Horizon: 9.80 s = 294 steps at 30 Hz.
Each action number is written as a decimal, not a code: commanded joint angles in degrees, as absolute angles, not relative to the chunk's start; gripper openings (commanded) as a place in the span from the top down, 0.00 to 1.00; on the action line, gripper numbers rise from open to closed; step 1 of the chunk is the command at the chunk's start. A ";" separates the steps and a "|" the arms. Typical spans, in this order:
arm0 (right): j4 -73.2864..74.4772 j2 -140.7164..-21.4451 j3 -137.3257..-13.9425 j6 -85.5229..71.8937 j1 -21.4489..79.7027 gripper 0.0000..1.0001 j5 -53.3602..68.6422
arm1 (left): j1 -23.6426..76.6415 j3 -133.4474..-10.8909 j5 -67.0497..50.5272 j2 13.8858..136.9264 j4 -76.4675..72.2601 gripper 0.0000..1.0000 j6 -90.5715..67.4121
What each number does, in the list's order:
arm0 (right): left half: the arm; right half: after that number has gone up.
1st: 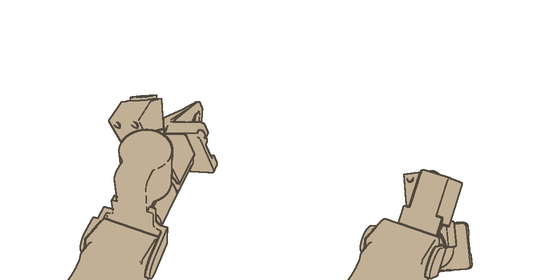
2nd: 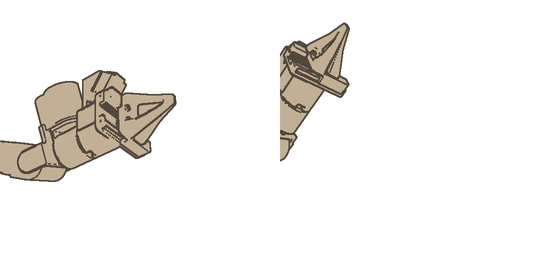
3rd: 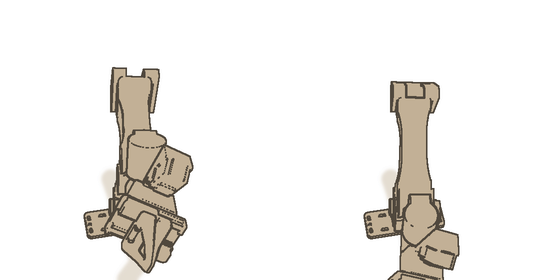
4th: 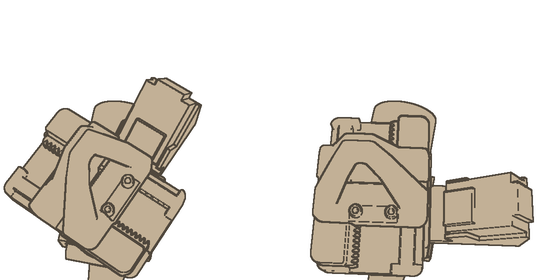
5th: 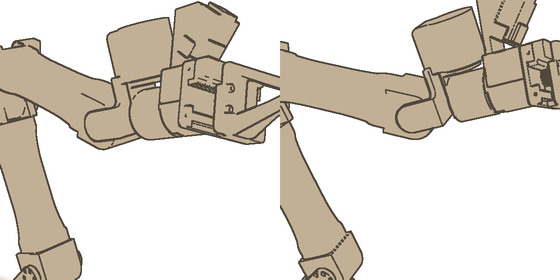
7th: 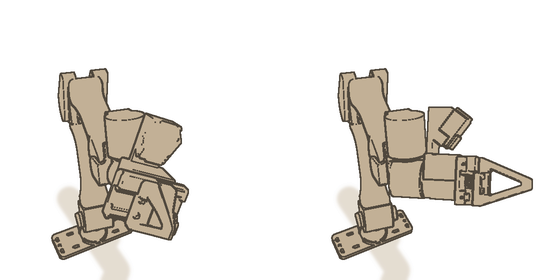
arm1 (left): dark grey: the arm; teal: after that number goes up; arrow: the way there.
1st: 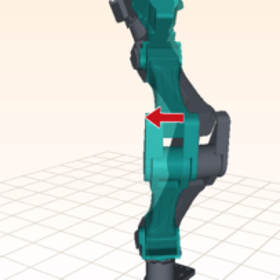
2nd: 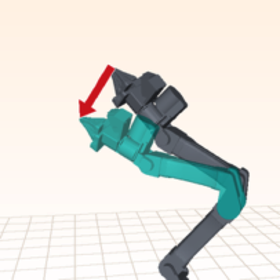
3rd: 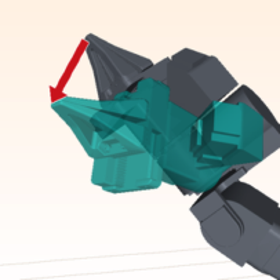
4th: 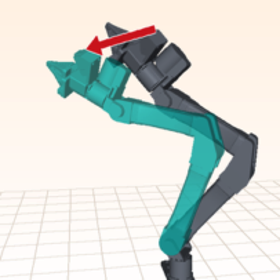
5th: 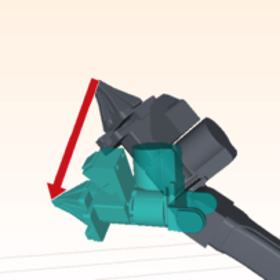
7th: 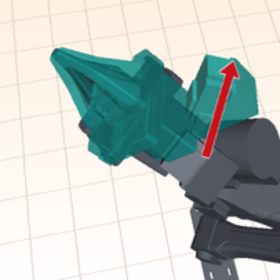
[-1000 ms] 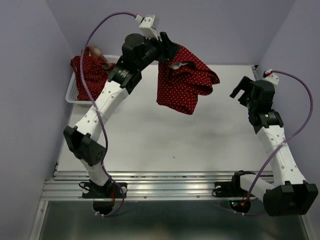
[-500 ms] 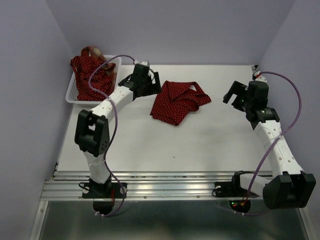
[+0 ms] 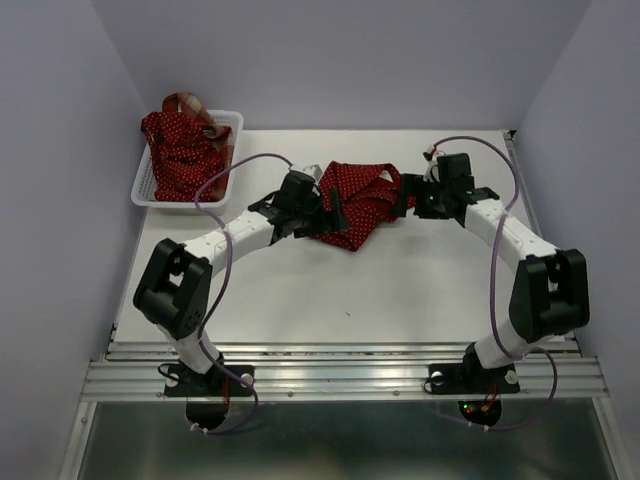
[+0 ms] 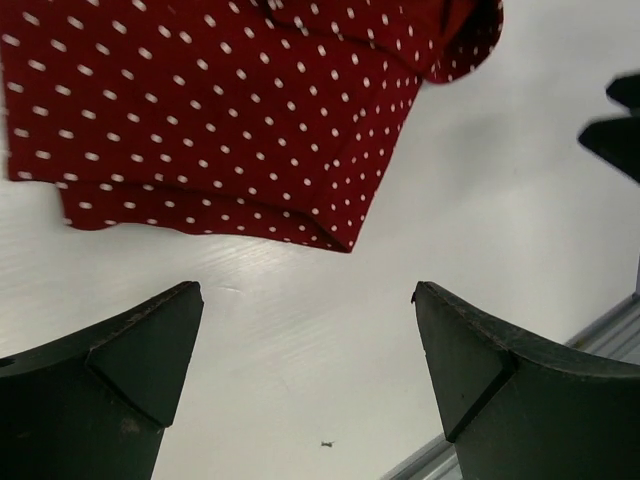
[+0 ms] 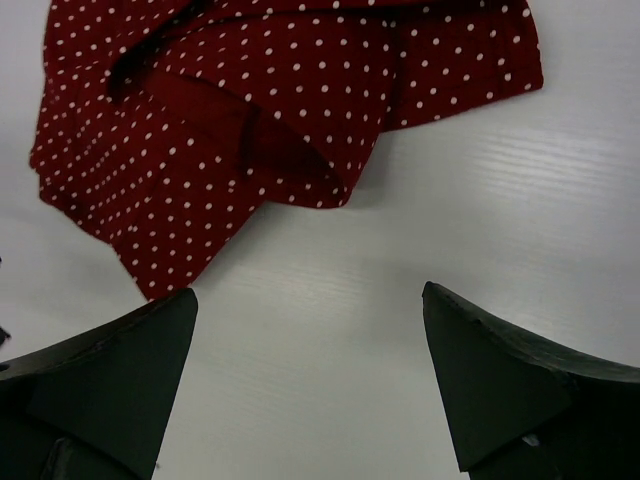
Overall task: Fold and stack the skirts
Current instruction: Flatten the skirt out, then fold the skirt
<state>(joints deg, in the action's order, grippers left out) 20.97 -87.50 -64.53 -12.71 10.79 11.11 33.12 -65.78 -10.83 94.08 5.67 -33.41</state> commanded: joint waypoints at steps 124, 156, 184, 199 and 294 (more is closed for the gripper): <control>22.50 -91.40 -57.22 -34.80 34.45 0.00 -4.13 | 15.21 -75.06 5.45 105.73 13.02 0.02 -30.77; 19.78 -97.21 -55.02 -35.77 34.45 0.74 -7.56 | 12.39 -65.75 -3.43 107.23 4.84 1.00 -29.62; 28.04 -82.16 -91.74 -6.95 13.81 0.99 -10.66 | 17.67 -101.12 -2.63 92.23 5.26 1.00 -27.69; 20.76 -108.38 -136.24 -2.55 2.11 0.99 5.97 | 9.05 -143.15 -19.60 115.31 -10.56 1.00 -32.97; 30.59 -120.50 -101.16 -19.77 -7.65 0.00 15.38 | 63.89 -84.81 3.77 120.93 8.35 0.52 -6.77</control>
<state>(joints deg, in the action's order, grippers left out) 31.51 -119.68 -98.21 -20.32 -7.79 14.35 62.41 -82.65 0.47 119.26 6.52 -7.66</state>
